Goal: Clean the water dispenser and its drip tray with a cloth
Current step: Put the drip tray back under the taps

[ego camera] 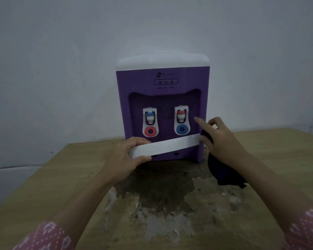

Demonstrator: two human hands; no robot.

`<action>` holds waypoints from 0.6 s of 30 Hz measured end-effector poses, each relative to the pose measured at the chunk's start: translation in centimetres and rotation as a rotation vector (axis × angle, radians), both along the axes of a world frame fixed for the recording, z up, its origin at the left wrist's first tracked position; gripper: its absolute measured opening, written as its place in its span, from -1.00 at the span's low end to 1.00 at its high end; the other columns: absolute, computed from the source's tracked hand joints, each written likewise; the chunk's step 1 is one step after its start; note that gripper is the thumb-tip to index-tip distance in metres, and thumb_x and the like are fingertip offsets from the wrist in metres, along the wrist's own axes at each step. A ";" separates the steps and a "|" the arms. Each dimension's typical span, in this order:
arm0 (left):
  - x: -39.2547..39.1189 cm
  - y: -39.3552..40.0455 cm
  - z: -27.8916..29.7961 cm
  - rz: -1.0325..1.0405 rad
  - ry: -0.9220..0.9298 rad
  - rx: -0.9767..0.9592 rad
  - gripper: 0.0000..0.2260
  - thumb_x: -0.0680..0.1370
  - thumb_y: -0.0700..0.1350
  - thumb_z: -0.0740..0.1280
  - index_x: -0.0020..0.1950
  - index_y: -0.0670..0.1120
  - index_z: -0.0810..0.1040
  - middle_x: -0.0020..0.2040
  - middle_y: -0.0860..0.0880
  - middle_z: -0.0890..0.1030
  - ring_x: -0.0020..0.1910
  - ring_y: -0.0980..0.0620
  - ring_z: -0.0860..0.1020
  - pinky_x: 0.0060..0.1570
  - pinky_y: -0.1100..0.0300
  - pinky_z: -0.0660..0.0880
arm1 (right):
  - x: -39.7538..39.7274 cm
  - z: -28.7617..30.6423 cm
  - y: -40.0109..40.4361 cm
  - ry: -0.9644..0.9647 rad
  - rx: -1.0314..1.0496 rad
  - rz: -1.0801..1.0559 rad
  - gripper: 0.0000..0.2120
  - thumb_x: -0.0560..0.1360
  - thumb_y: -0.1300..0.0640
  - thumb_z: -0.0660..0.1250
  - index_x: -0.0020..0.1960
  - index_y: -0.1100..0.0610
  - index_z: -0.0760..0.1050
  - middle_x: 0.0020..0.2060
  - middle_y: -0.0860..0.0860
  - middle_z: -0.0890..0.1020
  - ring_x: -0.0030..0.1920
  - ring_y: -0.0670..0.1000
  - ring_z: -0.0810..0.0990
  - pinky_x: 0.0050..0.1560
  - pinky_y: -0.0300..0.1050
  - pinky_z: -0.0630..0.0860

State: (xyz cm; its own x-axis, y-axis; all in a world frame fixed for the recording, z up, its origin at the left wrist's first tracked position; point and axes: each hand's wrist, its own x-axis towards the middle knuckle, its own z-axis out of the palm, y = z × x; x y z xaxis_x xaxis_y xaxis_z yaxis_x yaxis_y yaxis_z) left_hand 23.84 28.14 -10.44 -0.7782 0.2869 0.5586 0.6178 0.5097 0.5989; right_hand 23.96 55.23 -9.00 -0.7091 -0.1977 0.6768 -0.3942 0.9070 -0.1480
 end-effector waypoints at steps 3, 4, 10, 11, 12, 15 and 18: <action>-0.9 0.3 -0.5 -0.008 -0.009 0.019 -0.70 0.40 -0.12 0.46 0.00 0.20 0.49 0.05 0.27 0.52 0.08 0.24 0.47 0.04 0.30 0.41 | 0.1 -0.3 -1.2 -0.003 0.153 0.110 -0.58 0.55 0.17 0.21 0.40 0.08 0.30 0.33 0.12 0.36 0.10 0.15 0.47 0.14 0.03 0.47; -1.3 0.4 -0.6 -0.010 -0.018 0.028 -0.70 0.40 -0.13 0.46 0.02 0.19 0.49 0.06 0.24 0.52 0.09 0.20 0.47 0.06 0.27 0.42 | -0.1 -0.6 -1.4 -0.030 0.170 0.118 -0.59 0.56 0.15 0.18 0.40 0.06 0.29 0.33 0.09 0.37 0.12 0.15 0.46 0.16 0.04 0.45; -3.2 0.9 -1.6 0.010 -0.052 -0.112 -0.72 0.45 -0.10 0.41 0.09 0.14 0.46 0.06 0.21 0.47 0.06 0.19 0.40 -0.03 0.38 0.33 | -1.6 -2.4 -1.9 -0.129 0.189 0.046 -0.63 0.56 0.12 0.19 0.36 0.11 0.32 0.25 0.10 0.41 0.15 0.10 0.45 0.17 0.01 0.44; -3.7 1.0 -1.9 0.032 -0.048 -0.166 -0.72 0.46 -0.09 0.40 0.13 0.09 0.47 0.08 0.19 0.47 0.05 0.20 0.38 -0.05 0.40 0.31 | -2.0 -2.9 -2.1 -0.152 0.206 0.024 -0.63 0.56 0.11 0.19 0.35 0.12 0.32 0.25 0.10 0.40 0.16 0.10 0.44 0.16 0.00 0.45; -4.1 1.2 -2.2 0.057 -0.033 -0.221 -0.71 0.46 -0.09 0.40 0.16 0.05 0.47 0.11 0.16 0.47 0.06 0.20 0.37 -0.04 0.38 0.32 | -2.2 -3.4 -2.2 -0.177 0.217 0.001 -0.63 0.56 0.10 0.19 0.35 0.12 0.30 0.27 0.09 0.38 0.19 0.09 0.42 0.15 -0.01 0.46; -5.5 1.7 -3.1 0.125 -0.029 -0.326 -0.67 0.45 -0.12 0.41 0.19 -0.03 0.47 0.18 0.05 0.52 0.11 0.09 0.42 0.12 0.18 0.39 | -3.1 -4.8 -2.5 -0.229 0.226 -0.044 -0.63 0.55 0.09 0.20 0.33 0.12 0.29 0.34 0.07 0.33 0.24 0.08 0.40 0.12 -0.04 0.49; -6.7 1.8 -3.7 0.170 -0.065 -0.376 -0.69 0.44 -0.15 0.42 0.15 -0.05 0.47 0.18 0.00 0.53 0.06 0.11 0.42 0.02 0.22 0.36 | -4.2 -5.5 -3.0 -0.248 0.282 -0.069 -0.71 0.55 0.06 0.21 0.24 0.11 0.30 0.22 0.05 0.47 0.12 0.06 0.46 -0.14 -0.13 0.42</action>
